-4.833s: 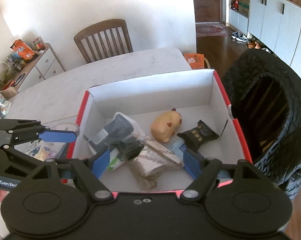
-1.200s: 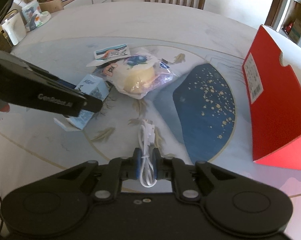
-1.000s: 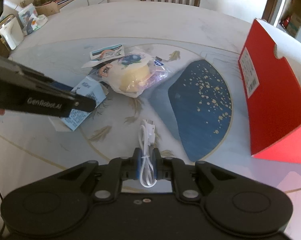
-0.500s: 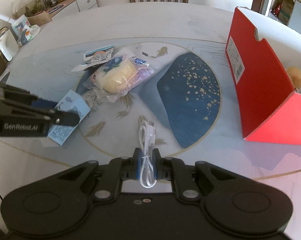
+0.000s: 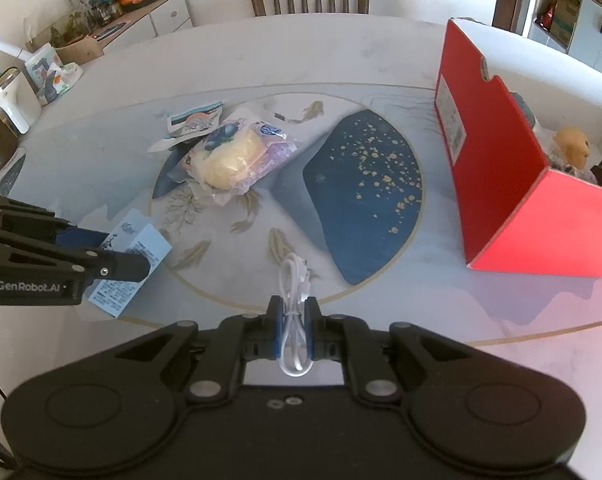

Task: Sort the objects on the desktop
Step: 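Carry the drink carton and white cable over the red box with both tools, then lower the drink carton and white cable into the box with both tools, then open the left tool to drop the carton while the right tool releases the cable, then withdraw both tools up out of the box toward the table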

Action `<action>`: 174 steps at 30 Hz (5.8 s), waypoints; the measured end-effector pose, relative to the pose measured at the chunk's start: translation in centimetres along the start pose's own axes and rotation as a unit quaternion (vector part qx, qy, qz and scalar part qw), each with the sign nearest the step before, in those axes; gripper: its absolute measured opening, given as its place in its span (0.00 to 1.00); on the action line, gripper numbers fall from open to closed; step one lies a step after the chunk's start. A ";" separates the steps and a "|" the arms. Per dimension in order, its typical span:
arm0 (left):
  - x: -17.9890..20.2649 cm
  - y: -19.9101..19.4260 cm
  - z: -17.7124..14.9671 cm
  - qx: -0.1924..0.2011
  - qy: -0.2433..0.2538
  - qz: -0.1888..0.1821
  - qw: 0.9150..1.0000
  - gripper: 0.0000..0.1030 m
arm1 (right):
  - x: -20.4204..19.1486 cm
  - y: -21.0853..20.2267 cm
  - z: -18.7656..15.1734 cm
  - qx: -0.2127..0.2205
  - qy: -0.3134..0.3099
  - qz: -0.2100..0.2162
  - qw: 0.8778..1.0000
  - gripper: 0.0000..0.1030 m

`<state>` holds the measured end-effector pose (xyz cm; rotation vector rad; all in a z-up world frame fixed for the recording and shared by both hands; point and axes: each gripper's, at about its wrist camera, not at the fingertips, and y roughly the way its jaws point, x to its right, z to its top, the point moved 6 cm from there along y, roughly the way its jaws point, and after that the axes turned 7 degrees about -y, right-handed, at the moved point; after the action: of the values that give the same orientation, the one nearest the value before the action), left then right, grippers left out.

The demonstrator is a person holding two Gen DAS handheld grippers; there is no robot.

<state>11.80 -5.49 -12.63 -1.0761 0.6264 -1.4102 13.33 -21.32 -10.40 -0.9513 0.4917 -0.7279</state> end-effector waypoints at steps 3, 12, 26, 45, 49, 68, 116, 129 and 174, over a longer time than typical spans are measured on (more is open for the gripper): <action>0.1 -0.3 0.0 0.002 -0.003 -0.004 1.000 0.27 | 0.1 -0.7 0.0 0.004 0.006 0.005 1.000 0.08; 1.2 -1.2 0.2 0.007 0.008 -0.016 1.000 0.27 | 0.5 -2.7 0.6 0.019 0.011 0.011 1.000 0.08; 5.1 -3.2 2.1 0.022 0.054 -0.036 0.998 0.27 | 3.3 -7.7 1.6 0.058 0.033 -0.001 0.998 0.08; 16.3 -4.1 8.2 0.078 0.155 -0.081 0.981 0.27 | 12.3 -12.4 2.8 0.102 0.076 -0.011 0.992 0.08; 18.5 -3.3 9.4 0.074 0.165 -0.088 0.979 0.27 | 14.8 -12.8 3.0 0.111 0.083 -0.015 0.990 0.08; 25.9 2.3 15.2 0.048 0.191 -0.084 0.977 0.27 | 26.3 -11.9 4.3 0.128 0.116 -0.065 0.983 0.08; 28.8 17.4 22.9 -0.031 0.174 0.004 0.984 0.27 | 30.4 -0.2 4.3 0.029 0.108 -0.042 0.993 0.11; 28.6 17.0 22.6 -0.015 0.177 0.008 0.984 0.74 | 29.4 -2.3 3.9 0.048 0.108 -0.041 0.992 0.26; 24.3 0.8 15.9 0.099 0.152 -0.115 0.977 0.96 | 22.0 -12.1 2.6 0.147 0.073 -0.076 0.984 0.85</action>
<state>29.09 -25.56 -0.65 -0.7988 0.5769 -1.8198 25.56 -40.83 -0.06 -0.6663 0.4281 -0.9842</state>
